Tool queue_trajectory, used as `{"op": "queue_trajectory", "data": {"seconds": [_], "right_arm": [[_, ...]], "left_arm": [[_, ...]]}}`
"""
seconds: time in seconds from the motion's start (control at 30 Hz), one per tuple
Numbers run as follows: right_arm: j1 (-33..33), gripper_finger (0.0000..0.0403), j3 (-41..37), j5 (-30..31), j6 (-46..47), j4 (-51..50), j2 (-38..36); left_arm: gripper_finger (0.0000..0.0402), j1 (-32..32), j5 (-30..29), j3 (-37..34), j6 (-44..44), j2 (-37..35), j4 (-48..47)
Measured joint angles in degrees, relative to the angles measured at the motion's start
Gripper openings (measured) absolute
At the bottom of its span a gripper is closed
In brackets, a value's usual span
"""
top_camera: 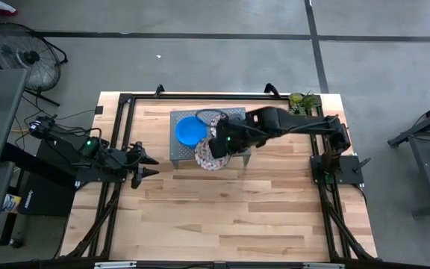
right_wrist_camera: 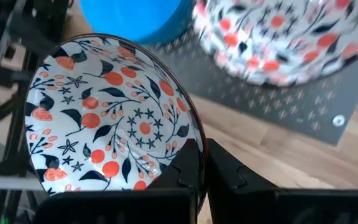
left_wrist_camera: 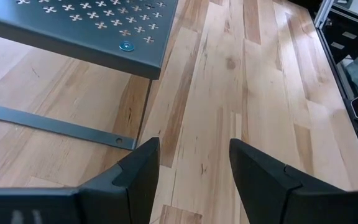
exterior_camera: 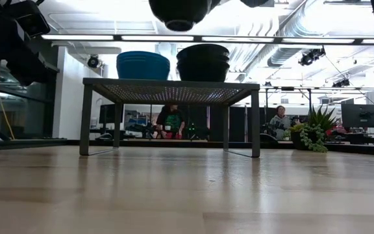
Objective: Pick & Place Mini bowls
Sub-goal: Stack the white bowl on top of the white bowls on the shelf
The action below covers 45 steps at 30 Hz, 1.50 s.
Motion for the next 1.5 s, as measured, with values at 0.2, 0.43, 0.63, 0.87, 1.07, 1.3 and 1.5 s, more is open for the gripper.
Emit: {"op": "queue_trajectory", "data": {"seconds": [0.2,0.43,0.63,0.87,1.07,1.3,1.5], "right_arm": [[-4.84,0.0,0.0,0.24,-1.92,-0.28,-0.46],[-10.36,0.0,0.0,-1.7,-4.94,-0.31,-0.46],[-13.61,0.0,0.0,-2.88,-6.01,-1.07,-0.46],[-15.31,0.0,0.0,-4.07,-5.11,-6.0,-0.44],[-15.45,0.0,0.0,-2.79,-4.98,-7.87,-0.39],[-15.48,0.0,0.0,-0.02,-4.99,-7.85,-0.39],[-15.45,0.0,0.0,1.43,-3.24,-7.85,-0.37]], "left_arm": [[0.019,-0.02,0.0,0.0,-0.02,0.02,0.01],[0.019,0.0,0.0,0.0,-0.02,0.0,0.01],[0.019,-0.01,0.0,0.0,-0.01,0.01,0.01],[0.019,-0.01,-0.02,0.0,-0.02,0.0,0.01],[0.019,0.0,0.0,0.0,-0.01,0.01,0.01],[0.019,-0.02,-0.01,0.0,0.01,0.0,0.02],[0.019,-0.02,0.0,0.0,0.01,0.0,0.01]]}}
